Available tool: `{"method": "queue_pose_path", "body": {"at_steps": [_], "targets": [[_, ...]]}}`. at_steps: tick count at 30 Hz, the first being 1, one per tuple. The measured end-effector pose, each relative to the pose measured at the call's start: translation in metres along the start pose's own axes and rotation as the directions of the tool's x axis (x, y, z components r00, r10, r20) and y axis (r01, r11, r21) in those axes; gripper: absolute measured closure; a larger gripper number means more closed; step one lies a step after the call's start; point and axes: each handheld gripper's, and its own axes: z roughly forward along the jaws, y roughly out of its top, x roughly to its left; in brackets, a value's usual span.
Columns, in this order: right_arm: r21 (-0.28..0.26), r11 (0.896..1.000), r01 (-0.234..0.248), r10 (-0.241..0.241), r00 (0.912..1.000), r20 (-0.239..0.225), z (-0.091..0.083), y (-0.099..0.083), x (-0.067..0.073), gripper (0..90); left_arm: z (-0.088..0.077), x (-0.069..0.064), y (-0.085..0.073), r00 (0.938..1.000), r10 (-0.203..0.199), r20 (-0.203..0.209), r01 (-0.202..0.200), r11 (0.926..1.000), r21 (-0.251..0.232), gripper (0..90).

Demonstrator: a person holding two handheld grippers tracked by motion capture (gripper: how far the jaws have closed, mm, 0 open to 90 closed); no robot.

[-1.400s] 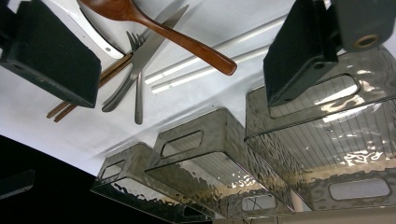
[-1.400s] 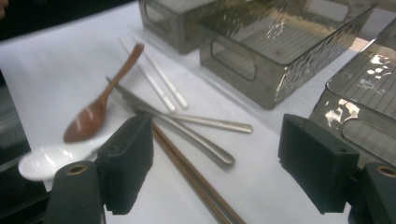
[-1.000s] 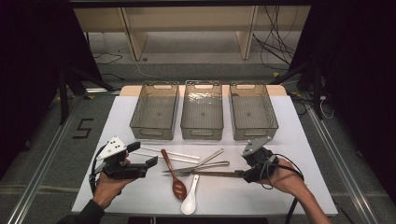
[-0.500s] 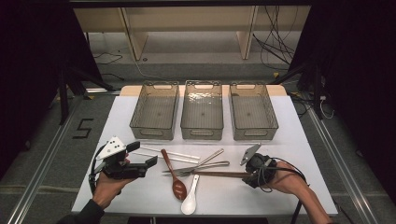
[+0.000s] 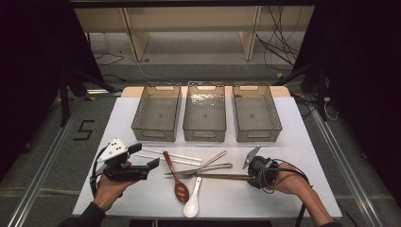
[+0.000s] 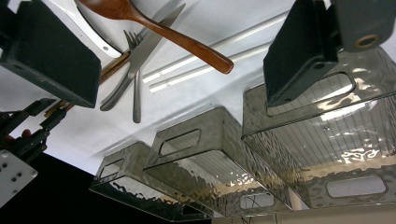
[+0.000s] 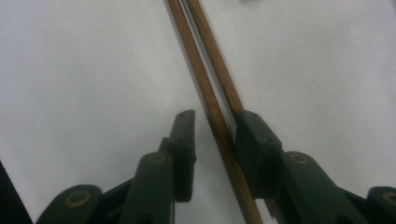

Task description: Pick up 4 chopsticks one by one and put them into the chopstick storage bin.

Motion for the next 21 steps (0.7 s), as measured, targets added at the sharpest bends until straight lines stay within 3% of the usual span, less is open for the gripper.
{"method": "queue_pose_path", "body": {"at_steps": [15, 17, 21], "targets": [[0.091, 0.994, 0.066, -0.063, 0.9976, -0.029, 0.001, 0.003, 0.008, 80.0, -0.001, 0.001, 0.000, 1.0000, -0.001, -0.003, 0.001, 1.0000, -0.001, 10.9], [0.106, 0.988, 0.109, -0.104, 0.9933, -0.049, 0.001, 0.002, 0.010, 81.5, -0.001, 0.001, 0.000, 1.0000, 0.001, -0.003, -0.001, 1.0000, -0.001, 10.9], [0.114, 0.984, 0.138, -0.132, 0.9893, -0.063, 0.000, 0.002, 0.013, 83.0, -0.001, 0.001, 0.000, 1.0000, -0.004, -0.004, 0.004, 1.0000, -0.006, 10.9]]}}
